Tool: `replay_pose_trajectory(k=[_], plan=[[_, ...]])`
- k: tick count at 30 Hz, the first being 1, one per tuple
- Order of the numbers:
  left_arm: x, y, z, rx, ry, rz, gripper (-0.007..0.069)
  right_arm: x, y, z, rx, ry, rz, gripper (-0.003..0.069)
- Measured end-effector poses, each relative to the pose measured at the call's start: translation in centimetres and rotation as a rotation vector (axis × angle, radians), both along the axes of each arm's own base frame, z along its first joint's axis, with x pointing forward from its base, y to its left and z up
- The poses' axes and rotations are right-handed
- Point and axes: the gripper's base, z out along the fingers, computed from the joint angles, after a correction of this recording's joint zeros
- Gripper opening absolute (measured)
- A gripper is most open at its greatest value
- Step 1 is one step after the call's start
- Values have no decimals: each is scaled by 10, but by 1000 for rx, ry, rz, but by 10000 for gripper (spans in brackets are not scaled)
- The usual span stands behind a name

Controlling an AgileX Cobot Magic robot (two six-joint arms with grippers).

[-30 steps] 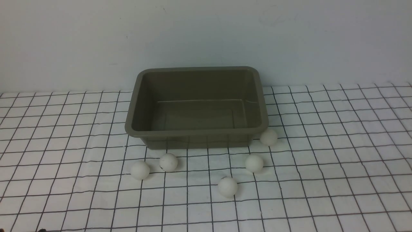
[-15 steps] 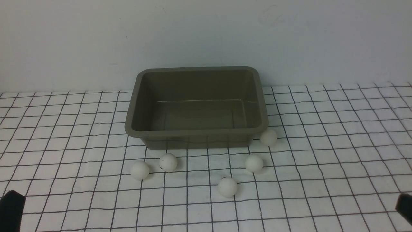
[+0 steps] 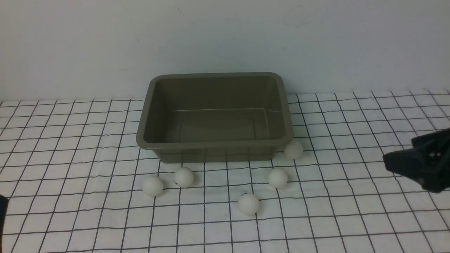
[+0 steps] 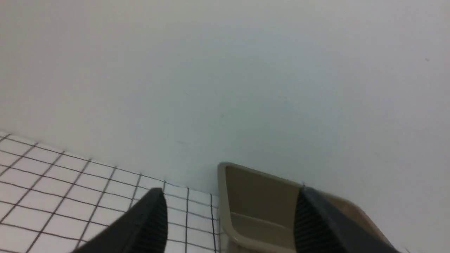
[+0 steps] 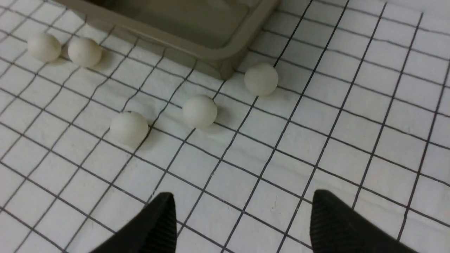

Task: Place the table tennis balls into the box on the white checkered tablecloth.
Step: 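Reach for and grasp a ping pong ball on the table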

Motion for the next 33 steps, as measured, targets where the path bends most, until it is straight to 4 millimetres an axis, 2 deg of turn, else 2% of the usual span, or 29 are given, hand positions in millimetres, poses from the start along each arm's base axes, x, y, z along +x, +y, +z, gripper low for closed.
replay_pose_trajectory(k=[5, 8, 13, 19, 22, 27, 31, 33], plan=[[7, -13, 17, 154, 179, -148, 386, 39, 2, -2, -35, 29, 39, 462], [17, -14, 25, 208, 256, -183, 376, 61, 13, -3, -69, 31, 84, 462], [32, -14, 32, 290, 360, -210, 374, 82, 30, -9, -116, 37, 147, 462], [58, -10, 36, 395, 491, -221, 375, 114, 47, -36, -160, 93, 187, 462], [67, -9, 37, 436, 520, -230, 399, 139, 51, -59, -177, 126, 182, 467], [73, -9, 36, 469, 538, -241, 483, 175, 60, -81, -188, 147, 197, 522], [74, -8, 38, 470, 528, -235, 490, 189, 64, -87, -207, 130, 227, 532], [74, -8, 38, 471, 526, -235, 491, 198, 67, -97, -221, 131, 255, 535]])
